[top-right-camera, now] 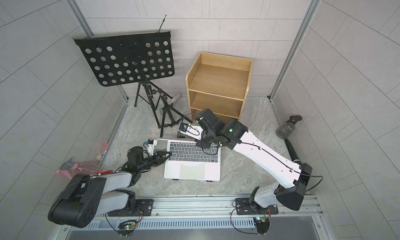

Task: Close the laptop lid and set it aside
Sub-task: Close the lid of the laptop.

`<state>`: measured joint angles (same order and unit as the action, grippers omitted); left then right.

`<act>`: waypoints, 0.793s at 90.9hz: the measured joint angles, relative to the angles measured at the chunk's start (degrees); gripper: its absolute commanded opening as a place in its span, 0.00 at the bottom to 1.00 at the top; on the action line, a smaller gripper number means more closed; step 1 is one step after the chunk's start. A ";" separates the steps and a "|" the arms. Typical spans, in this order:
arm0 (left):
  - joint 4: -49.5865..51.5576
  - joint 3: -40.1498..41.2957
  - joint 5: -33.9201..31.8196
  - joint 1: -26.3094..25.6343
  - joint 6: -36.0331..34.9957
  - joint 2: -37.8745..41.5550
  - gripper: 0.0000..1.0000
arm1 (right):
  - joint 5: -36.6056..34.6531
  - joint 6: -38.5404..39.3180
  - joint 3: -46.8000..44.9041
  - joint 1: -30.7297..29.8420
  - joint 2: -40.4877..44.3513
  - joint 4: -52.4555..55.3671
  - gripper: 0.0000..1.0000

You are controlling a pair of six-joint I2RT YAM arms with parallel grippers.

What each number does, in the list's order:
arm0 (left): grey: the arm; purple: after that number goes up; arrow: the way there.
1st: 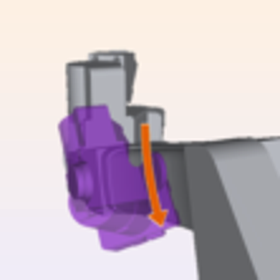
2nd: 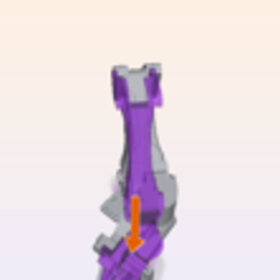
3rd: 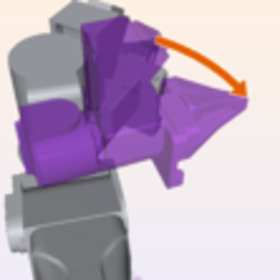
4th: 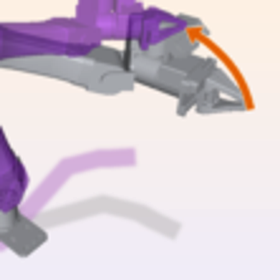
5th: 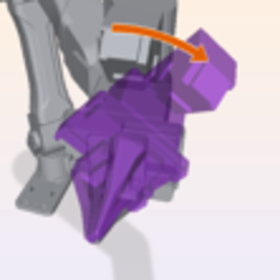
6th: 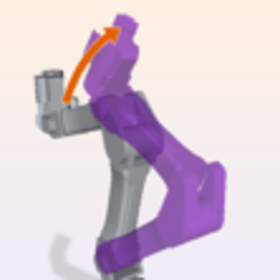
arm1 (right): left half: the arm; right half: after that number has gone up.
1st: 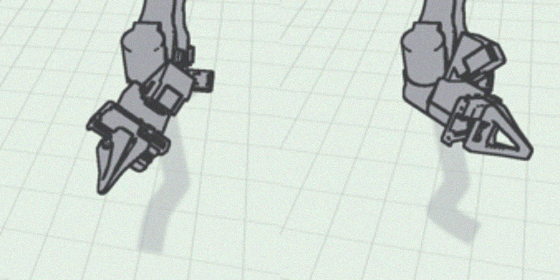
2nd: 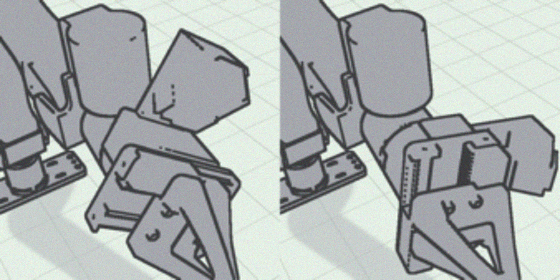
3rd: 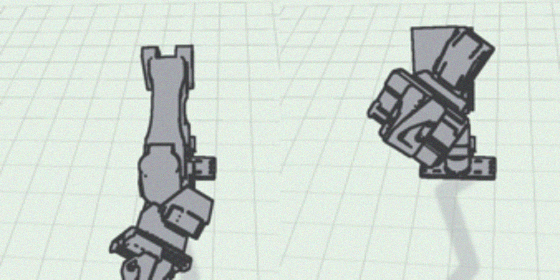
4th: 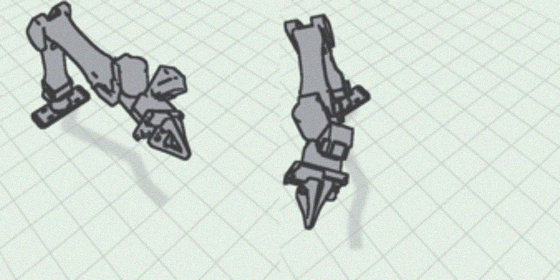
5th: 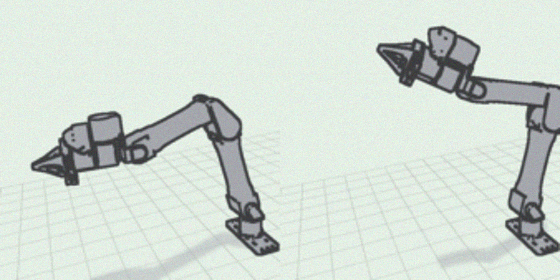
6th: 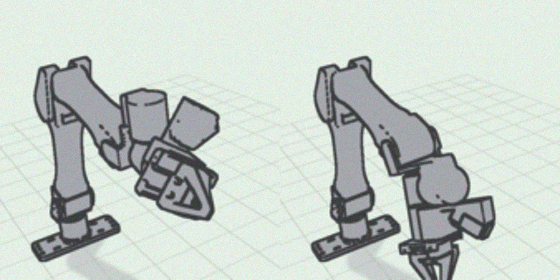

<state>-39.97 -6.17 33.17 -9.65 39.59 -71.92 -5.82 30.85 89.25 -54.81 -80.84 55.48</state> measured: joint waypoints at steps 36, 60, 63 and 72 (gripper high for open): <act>-0.02 0.00 0.00 0.00 -0.17 -0.07 0.32 | 1.16 -3.23 -9.64 -3.32 3.21 -2.19 0.27; -0.04 -0.02 0.00 0.00 -0.17 -0.17 0.32 | 2.49 -5.97 -15.69 -5.33 3.34 -4.35 0.27; -0.07 -0.02 0.00 0.00 -0.17 -0.17 0.32 | 2.71 -6.32 -16.44 -5.49 3.34 -4.63 0.27; -0.02 -0.07 0.00 0.00 -0.17 -0.17 0.32 | 3.41 -6.97 -18.12 -5.64 3.34 -5.49 0.27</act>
<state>-39.99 -6.24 33.17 -9.65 39.42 -72.10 -2.42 23.88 71.13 -60.45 -77.49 50.00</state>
